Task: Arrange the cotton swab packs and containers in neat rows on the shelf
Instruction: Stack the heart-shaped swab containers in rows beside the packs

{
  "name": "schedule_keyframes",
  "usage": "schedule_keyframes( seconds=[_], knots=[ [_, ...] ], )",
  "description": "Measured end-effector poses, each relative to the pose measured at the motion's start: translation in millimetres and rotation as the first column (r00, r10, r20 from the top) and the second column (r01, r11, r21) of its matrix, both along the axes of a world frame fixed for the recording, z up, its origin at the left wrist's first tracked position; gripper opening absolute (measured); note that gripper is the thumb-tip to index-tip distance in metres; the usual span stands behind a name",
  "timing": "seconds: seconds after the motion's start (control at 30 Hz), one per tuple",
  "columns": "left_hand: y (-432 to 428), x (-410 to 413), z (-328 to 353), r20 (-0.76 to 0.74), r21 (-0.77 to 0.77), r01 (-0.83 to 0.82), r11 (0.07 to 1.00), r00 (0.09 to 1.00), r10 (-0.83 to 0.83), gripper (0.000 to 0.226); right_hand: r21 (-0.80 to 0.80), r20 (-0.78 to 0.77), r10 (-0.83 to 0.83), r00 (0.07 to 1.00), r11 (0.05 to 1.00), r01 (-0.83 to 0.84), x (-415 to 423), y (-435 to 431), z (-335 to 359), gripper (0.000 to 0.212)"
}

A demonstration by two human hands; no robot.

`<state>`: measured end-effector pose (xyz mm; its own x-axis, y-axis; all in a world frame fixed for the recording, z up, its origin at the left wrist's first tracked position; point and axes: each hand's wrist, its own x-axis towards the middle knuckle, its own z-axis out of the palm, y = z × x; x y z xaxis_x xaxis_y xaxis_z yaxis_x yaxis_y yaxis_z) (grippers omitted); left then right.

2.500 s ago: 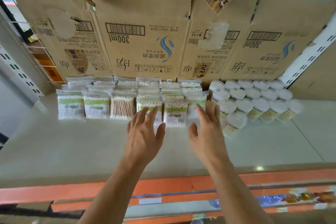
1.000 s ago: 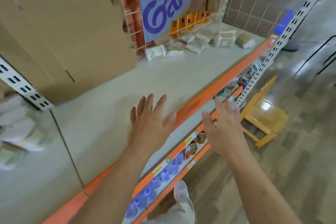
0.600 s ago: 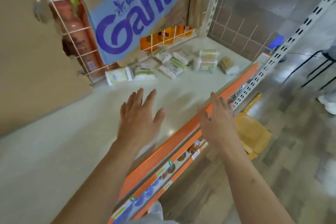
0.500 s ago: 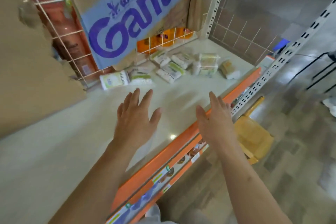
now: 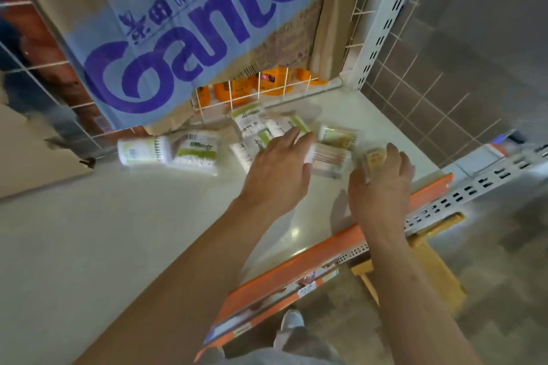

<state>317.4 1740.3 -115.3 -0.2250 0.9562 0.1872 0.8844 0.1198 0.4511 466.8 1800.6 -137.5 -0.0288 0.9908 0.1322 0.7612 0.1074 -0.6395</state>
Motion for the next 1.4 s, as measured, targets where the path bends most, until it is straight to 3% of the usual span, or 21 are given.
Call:
schedule_keyframes(
  seconds=[0.13, 0.27, 0.37, 0.43, 0.53, 0.63, 0.7, 0.9, 1.17, 1.4],
  knots=[
    [38.7, 14.3, -11.1, -0.121, -0.089, 0.034, 0.995, 0.992, -0.045, 0.059, -0.146, 0.114, 0.011, 0.993, 0.989, 0.006, 12.7, 36.7, 3.2, 0.067],
    [45.9, 16.8, -21.1, -0.163, -0.078, -0.011, 0.997, 0.987, -0.002, 0.043, -0.257, 0.088, 0.150, 0.985, 0.959, -0.123, 16.7, 52.3, 4.8, 0.067],
    [38.0, 15.3, -22.3, 0.004, -0.048, -0.038, 0.998, 0.999, 0.039, 0.040, -0.382, -0.091, 0.113, 0.989, 0.913, -0.140, 18.5, 58.4, 5.0, 0.074],
    [27.9, 15.0, -21.5, 0.198, -0.036, -0.067, 0.997, 0.977, 0.073, 0.031, -0.422, -0.261, 0.070, 0.963, 0.889, -0.178, 20.0, 56.8, 6.4, 0.061],
    [12.0, 14.7, -24.8, 0.492, -0.109, -0.140, 0.984, 0.852, 0.176, 0.016, -0.436, -0.443, 0.053, 0.895, 0.860, -0.267, 17.0, 50.1, 12.3, 0.039],
    [-3.0, 13.2, -26.0, 0.777, -0.147, -0.203, 0.968, 0.582, 0.240, 0.006, -0.442, -0.585, 0.082, 0.807, 0.802, -0.402, 8.4, 41.3, 17.2, 0.050],
    [-15.1, 9.9, -24.2, 0.852, -0.144, -0.257, 0.955, 0.459, 0.252, 0.008, -0.408, -0.644, 0.140, 0.752, 0.769, -0.492, 2.0, 34.4, 20.6, 0.050],
    [-68.5, -5.9, -20.6, 0.882, -0.148, -0.438, 0.887, 0.348, 0.319, 0.025, -0.322, -0.777, 0.251, 0.577, 0.628, -0.708, -26.1, 10.1, 25.5, 0.050],
    [-182.1, -23.0, -18.6, 0.916, -0.107, -0.755, 0.647, 0.178, 0.360, 0.041, -0.295, -0.767, 0.436, 0.471, 0.412, -0.862, -91.3, -61.5, 13.5, 0.050],
    [-281.1, -35.6, -20.7, 0.952, -0.061, -0.849, 0.525, 0.109, 0.287, 0.036, -0.205, -0.723, 0.586, 0.365, 0.323, -0.924, -139.8, -157.5, 13.9, 0.045]
  ],
)
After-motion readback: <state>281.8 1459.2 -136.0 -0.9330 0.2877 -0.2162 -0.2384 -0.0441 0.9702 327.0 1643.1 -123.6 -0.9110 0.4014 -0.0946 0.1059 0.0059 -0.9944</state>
